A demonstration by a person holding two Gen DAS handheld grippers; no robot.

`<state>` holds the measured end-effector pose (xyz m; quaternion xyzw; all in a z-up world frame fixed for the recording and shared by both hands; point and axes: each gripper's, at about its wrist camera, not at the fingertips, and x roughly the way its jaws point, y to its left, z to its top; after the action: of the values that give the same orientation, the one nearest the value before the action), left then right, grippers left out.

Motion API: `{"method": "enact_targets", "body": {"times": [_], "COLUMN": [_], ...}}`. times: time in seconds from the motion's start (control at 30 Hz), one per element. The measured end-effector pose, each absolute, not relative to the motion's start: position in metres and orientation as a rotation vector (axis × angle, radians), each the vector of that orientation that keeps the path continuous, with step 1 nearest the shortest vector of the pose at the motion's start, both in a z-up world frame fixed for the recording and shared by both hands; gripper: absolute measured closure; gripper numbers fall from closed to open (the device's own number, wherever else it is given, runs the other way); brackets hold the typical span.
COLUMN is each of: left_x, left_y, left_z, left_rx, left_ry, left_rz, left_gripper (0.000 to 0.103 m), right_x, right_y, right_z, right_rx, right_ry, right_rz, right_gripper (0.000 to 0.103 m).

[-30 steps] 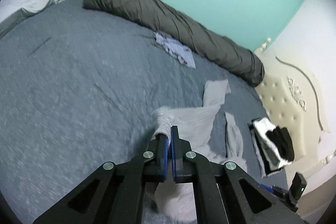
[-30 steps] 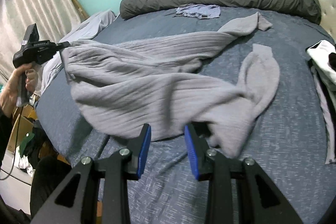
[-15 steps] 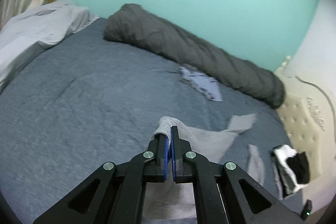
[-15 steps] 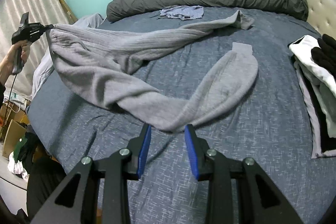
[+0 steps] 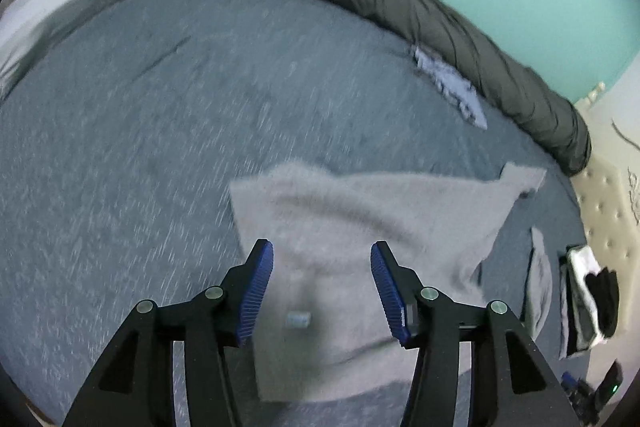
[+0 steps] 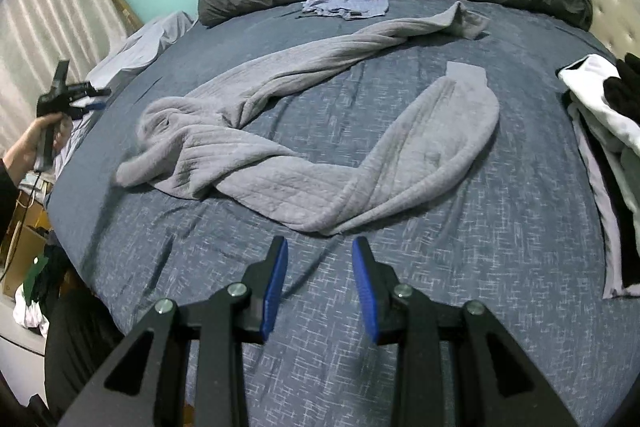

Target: Fold clothes

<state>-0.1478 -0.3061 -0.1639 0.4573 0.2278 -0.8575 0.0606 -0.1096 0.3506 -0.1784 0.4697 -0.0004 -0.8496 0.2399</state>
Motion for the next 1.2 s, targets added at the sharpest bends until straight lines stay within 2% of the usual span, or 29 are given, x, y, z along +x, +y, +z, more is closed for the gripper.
{"method": "enact_targets", "body": {"times": [0.2,0.27,0.47,0.6,0.9,1.2], "left_x": [-0.124,-0.116,-0.101,-0.092,-0.079,-0.08], "left_y": [-0.298,-0.298,-0.293,-0.291,-0.29,-0.282], "left_z": [-0.208,-0.22,-0.257,-0.268,-0.283,-0.288], "left_rx": [1.516,1.538,1.634,1.653,1.676,1.655], "left_ry": [0.655,0.68,0.701,0.691,0.669,0.654], "left_rz": [-2.583,-2.58,-2.526,-2.527,-2.54,-2.581], "left_gripper": [0.047,0.046,0.043,0.043,0.043,0.043], "right_x": [-0.116,-0.121,-0.146,-0.173,-0.252,-0.301], "right_y": [0.348,0.353,0.378,0.388,0.376,0.346], "right_z": [-0.187,-0.19,-0.212,-0.225,-0.239,-0.278], "right_rx": [1.338,1.364,1.462,1.53,1.574,1.677], "right_ry": [0.017,0.008,-0.186,-0.288,-0.345,-0.204], "right_rz": [-2.342,-2.366,-2.404,-2.434,-2.458,-2.458], "right_gripper": [0.07,0.054,0.045,0.044,0.043,0.044]}}
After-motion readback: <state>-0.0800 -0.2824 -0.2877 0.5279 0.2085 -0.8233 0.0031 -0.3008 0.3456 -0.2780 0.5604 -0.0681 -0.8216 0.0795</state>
